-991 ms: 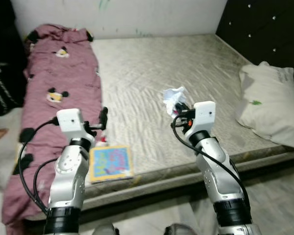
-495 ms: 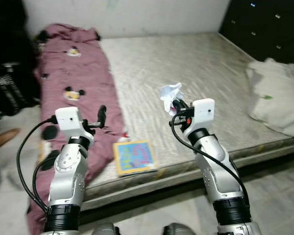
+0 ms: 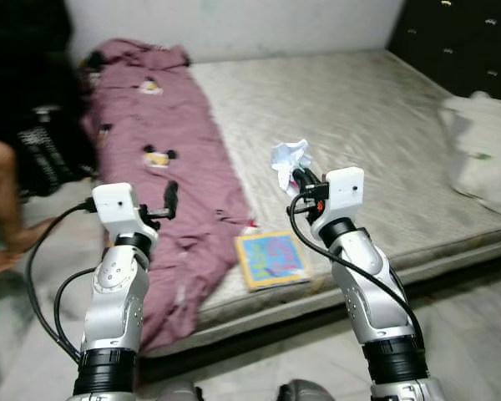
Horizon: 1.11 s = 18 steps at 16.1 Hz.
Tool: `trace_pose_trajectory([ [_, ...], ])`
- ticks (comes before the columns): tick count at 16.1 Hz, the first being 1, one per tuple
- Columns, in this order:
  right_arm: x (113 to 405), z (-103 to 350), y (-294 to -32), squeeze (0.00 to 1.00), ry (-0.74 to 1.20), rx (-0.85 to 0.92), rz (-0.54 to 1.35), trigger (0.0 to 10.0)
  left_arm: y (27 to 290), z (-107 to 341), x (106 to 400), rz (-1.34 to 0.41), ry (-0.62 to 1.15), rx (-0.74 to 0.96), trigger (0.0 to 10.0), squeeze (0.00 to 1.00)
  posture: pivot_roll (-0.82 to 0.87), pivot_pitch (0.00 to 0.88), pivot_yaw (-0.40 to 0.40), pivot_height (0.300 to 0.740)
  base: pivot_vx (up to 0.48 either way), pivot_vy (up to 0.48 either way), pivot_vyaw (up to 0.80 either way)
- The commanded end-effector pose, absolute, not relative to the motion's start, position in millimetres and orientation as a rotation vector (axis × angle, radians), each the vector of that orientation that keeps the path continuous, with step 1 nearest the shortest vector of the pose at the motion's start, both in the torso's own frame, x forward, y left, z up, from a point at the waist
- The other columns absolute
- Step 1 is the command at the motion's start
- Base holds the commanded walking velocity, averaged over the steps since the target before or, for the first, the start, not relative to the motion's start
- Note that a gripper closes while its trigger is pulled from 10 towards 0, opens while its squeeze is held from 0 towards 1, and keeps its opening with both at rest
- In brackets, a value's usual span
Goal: Clean up the room
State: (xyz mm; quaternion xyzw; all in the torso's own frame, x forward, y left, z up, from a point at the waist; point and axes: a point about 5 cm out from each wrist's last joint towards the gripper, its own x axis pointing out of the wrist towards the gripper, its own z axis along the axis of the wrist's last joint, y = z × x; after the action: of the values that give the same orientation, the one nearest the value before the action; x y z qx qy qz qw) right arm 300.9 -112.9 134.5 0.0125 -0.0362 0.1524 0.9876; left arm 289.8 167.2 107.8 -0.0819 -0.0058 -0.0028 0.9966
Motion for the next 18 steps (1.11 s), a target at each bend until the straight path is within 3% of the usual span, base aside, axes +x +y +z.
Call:
trace_pose_trajectory([
  [1, 301.4, 134.1, -123.5, 0.0, -0.074, 0.003, 0.278, 10.0, 157.8, 110.0, 291.3, -0.029, -0.019, -0.145, 10.0, 0.0, -0.02, 0.0, -0.027, 0.74, 0.0, 0.0, 0.0],
  [13, 318.7, 148.0, -116.6, 0.0, -0.155, -0.095, 0.32, 10.0, 163.2, 129.2, 309.0, 0.007, -0.097, -0.081, 10.0, 0.0, 0.0, 0.0, -0.03, 0.74, 0.0, 0.0, 0.72],
  [18, 319.2, 149.3, -105.4, 0.0, -0.169, -0.089, 0.357, 10.0, 161.7, 128.3, 298.7, 0.032, -0.106, -0.082, 10.0, 0.0, 0.02, 0.0, -0.039, 0.74, 0.0, 0.0, 0.8],
])
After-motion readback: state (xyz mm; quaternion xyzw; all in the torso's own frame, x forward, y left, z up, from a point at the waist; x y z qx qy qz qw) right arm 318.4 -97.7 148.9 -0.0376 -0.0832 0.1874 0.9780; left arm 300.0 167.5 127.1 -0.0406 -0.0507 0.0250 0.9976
